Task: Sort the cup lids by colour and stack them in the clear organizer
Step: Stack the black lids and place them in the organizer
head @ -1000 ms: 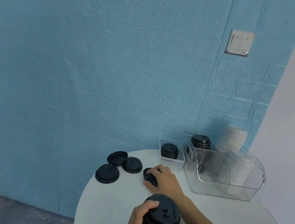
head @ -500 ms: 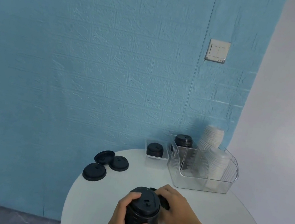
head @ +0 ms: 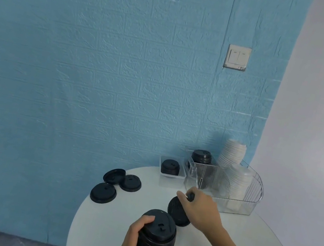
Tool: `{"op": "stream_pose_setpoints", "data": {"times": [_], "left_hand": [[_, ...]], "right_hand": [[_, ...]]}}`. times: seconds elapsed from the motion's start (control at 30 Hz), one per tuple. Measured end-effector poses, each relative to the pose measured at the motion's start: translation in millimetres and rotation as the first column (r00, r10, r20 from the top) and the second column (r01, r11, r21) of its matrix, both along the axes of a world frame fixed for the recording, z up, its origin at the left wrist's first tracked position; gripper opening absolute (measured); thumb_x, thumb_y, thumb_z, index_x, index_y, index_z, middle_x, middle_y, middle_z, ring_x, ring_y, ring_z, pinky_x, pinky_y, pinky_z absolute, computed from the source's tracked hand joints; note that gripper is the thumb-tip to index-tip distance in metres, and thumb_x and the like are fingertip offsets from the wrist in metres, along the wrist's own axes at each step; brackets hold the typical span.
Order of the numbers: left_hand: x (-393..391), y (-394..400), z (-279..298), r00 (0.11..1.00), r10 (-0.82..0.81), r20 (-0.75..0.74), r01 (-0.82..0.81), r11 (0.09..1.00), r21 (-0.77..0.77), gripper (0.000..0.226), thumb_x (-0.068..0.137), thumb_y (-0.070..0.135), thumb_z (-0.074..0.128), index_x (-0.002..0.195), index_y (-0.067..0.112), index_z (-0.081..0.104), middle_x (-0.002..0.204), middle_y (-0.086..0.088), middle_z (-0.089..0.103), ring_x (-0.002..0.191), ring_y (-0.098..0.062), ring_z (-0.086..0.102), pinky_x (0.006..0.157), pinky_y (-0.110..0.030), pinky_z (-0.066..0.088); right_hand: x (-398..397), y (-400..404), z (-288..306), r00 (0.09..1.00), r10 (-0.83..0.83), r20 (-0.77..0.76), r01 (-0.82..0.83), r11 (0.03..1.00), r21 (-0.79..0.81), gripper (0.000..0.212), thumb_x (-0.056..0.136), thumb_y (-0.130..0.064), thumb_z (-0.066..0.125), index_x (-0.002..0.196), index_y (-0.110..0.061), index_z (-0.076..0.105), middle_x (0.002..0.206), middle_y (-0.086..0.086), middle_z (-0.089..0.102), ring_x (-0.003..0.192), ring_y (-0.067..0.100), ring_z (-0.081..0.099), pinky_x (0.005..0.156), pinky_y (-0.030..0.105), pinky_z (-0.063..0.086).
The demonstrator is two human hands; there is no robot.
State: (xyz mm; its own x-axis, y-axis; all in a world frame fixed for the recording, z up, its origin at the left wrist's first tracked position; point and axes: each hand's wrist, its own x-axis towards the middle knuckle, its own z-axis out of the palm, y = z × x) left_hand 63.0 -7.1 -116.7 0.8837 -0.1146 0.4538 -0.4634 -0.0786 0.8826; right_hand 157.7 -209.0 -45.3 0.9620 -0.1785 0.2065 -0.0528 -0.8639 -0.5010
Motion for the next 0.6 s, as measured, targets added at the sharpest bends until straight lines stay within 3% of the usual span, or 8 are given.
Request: {"op": "stream_pose_setpoints", "data": {"times": [0.07,0.13,0.27,0.5,0.6], "left_hand": [[0,0,1,1.0,0.001,0.01,-0.001,1.0,-0.015,0.085,0.049,0.081,0.08,0.124,0.056,0.048,0.128,0.024,0.062,0.114,0.005,0.062,0.088,-0.009,0.047],[-1,0,3,0.999,0.023,0.027,-0.022,1.0,-0.016,0.076,0.048,0.089,0.074,0.116,0.068,0.046,0.129,0.036,0.054,0.114,0.005,0.062,0.089,-0.009,0.046],[-2,-2,2,0.998,0.048,0.047,-0.047,0.999,-0.025,0.072,0.05,0.089,0.073,0.114,0.07,0.047,0.13,0.037,0.053,0.114,0.005,0.062,0.089,-0.009,0.047],[2,-4,2,0.997,0.052,0.06,-0.052,0.999,-0.009,0.067,0.056,0.083,0.077,0.115,0.066,0.05,0.133,0.032,0.055,0.118,0.002,0.061,0.092,-0.01,0.047],[4,-3,-2,0.997,0.055,0.062,-0.055,0.998,-0.011,0.069,0.055,0.085,0.076,0.116,0.067,0.049,0.133,0.033,0.054,0.119,0.002,0.062,0.093,-0.012,0.047]], "right_hand": [[-2,3,-1,0.993,0.006,0.121,0.015,0.986,-0.167,0.042,0.094,-0.068,0.046,0.097,-0.027,0.053,0.099,-0.006,0.06,0.09,0.019,0.059,0.073,0.033,0.046],[-1,7,-5,0.985,0.086,0.147,-0.042,0.96,-0.277,0.049,0.093,-0.071,0.045,0.114,-0.027,0.053,0.113,-0.007,0.056,0.103,0.02,0.056,0.081,0.033,0.046],[12,13,-29,0.988,0.153,-0.022,-0.149,0.903,-0.403,0.067,0.091,-0.077,0.04,0.137,-0.028,0.048,0.133,-0.003,0.05,0.123,0.025,0.048,0.101,0.041,0.044],[21,18,-47,0.987,0.128,-0.092,-0.156,0.873,-0.462,0.057,0.097,-0.067,0.025,0.13,-0.028,0.051,0.13,-0.001,0.051,0.12,0.026,0.047,0.101,0.041,0.036],[21,19,-50,0.985,0.146,-0.09,-0.171,0.877,-0.45,0.049,0.101,-0.06,0.028,0.126,-0.026,0.05,0.129,0.001,0.05,0.119,0.026,0.045,0.101,0.041,0.035]]}}
